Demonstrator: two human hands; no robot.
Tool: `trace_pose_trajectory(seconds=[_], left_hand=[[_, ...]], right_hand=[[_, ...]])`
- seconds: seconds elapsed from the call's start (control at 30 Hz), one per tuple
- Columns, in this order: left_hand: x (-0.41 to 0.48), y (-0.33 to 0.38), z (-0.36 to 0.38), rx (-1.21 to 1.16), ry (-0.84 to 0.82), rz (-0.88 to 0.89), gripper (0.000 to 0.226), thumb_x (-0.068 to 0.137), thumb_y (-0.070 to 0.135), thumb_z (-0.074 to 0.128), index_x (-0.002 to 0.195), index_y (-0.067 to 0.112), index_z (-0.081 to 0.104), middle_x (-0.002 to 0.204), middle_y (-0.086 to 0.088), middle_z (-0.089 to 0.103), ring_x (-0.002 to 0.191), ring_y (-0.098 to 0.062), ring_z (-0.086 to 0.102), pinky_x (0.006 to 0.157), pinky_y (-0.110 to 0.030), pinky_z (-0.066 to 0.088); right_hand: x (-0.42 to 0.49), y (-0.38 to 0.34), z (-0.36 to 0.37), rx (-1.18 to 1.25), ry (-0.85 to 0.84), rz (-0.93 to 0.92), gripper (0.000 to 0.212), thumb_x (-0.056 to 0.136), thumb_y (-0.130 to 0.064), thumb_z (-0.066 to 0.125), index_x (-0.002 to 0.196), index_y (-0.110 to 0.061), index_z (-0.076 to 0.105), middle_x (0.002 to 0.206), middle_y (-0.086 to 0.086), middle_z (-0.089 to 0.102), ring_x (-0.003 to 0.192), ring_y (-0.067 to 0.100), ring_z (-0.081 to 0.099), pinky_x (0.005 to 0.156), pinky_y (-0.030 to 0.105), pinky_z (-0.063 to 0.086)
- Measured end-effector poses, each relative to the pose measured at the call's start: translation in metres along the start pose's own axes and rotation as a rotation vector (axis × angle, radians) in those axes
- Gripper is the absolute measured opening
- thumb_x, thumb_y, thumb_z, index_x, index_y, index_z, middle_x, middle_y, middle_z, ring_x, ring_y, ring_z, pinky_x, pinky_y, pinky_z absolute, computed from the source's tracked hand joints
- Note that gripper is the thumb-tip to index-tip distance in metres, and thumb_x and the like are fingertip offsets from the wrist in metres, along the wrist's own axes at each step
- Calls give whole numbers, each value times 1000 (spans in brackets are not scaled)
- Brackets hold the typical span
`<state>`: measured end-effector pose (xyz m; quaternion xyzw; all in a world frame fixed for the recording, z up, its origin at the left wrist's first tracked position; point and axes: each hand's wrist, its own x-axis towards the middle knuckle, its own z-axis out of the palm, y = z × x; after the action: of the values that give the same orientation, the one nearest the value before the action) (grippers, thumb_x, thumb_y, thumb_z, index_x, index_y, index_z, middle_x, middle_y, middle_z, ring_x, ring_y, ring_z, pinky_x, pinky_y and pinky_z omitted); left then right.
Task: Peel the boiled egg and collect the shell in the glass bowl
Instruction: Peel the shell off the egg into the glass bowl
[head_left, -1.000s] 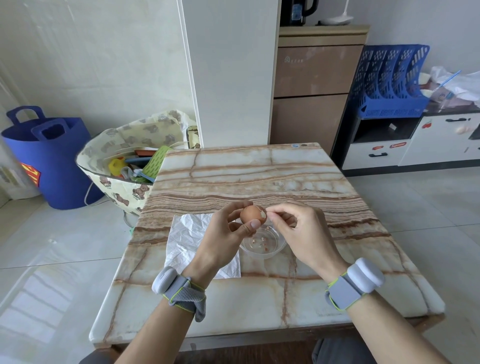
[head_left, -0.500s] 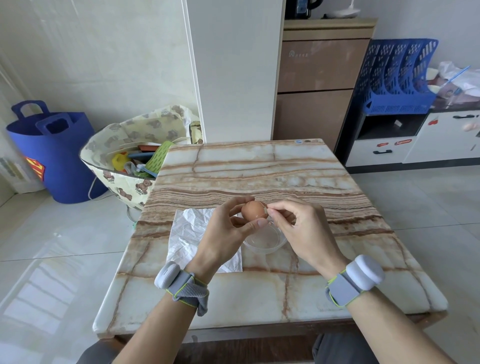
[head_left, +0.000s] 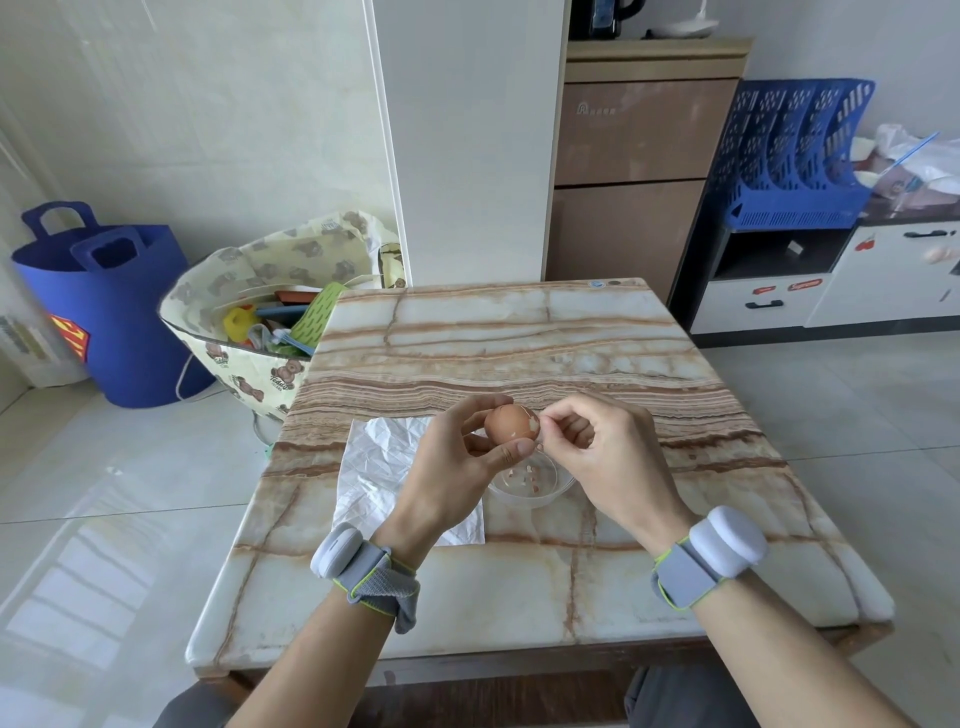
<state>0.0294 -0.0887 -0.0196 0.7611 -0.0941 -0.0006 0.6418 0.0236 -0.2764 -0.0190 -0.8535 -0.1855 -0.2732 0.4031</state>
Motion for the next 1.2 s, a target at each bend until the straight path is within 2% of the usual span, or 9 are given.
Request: trace_pose_trajectory(seconds=[0.13, 0.33, 0.5, 0.7, 0.93, 1.1, 1.2], left_hand=[[0, -2, -3, -11, 0, 7, 49, 82, 12, 85, 127, 12, 65, 111, -9, 75, 75, -11, 70, 75, -22, 57], [1, -4, -6, 3, 6, 30, 52, 84, 10, 83, 133, 13, 65, 115, -8, 72, 73, -4, 73, 73, -16, 54], [0, -2, -4, 8, -3, 35, 54, 84, 11, 83, 135, 14, 64, 112, -5, 72, 74, -5, 74, 73, -16, 54], [1, 0, -4, 3, -2, 34, 54, 83, 11, 84, 133, 17, 64, 109, 2, 72, 78, -8, 75, 74, -17, 56], [0, -2, -4, 56, -4, 31, 57, 82, 13, 86, 135, 19, 64, 91, 24, 76, 79, -10, 76, 78, -20, 58], [0, -2, -3, 62, 8, 41, 59, 81, 14, 87, 135, 20, 65, 88, 19, 78, 74, -4, 74, 78, -19, 58], [-1, -2, -3, 66, -2, 41, 58, 81, 14, 87, 134, 21, 65, 92, 21, 77, 75, -5, 75, 77, -17, 57]], right_hand=[[1, 0, -2, -14, 26, 5, 18, 86, -2, 77, 78, -18, 73, 69, -18, 63, 64, 7, 62, 60, 13, 45], [1, -1, -2, -8, 20, 5, 17, 86, -1, 78, 84, -18, 76, 73, -13, 68, 68, 8, 65, 60, 13, 48], [0, -2, -3, 16, -1, 16, 15, 89, -3, 77, 91, -17, 79, 79, -13, 71, 71, 9, 68, 64, 25, 54], [1, -4, -3, 43, -25, 14, 8, 92, -9, 78, 94, -16, 81, 84, -7, 76, 76, 9, 70, 70, 31, 55], [1, -3, -1, 13, -47, -23, 4, 92, -10, 78, 94, -12, 81, 81, -3, 74, 73, 11, 67, 69, 32, 53], [1, -3, -1, -75, -49, -89, 4, 93, -7, 76, 93, -9, 79, 81, -1, 71, 70, 17, 65, 66, 38, 54], [1, -3, -2, -96, -41, -109, 5, 92, -6, 75, 89, -10, 76, 78, -3, 68, 65, 12, 60, 62, 34, 53]])
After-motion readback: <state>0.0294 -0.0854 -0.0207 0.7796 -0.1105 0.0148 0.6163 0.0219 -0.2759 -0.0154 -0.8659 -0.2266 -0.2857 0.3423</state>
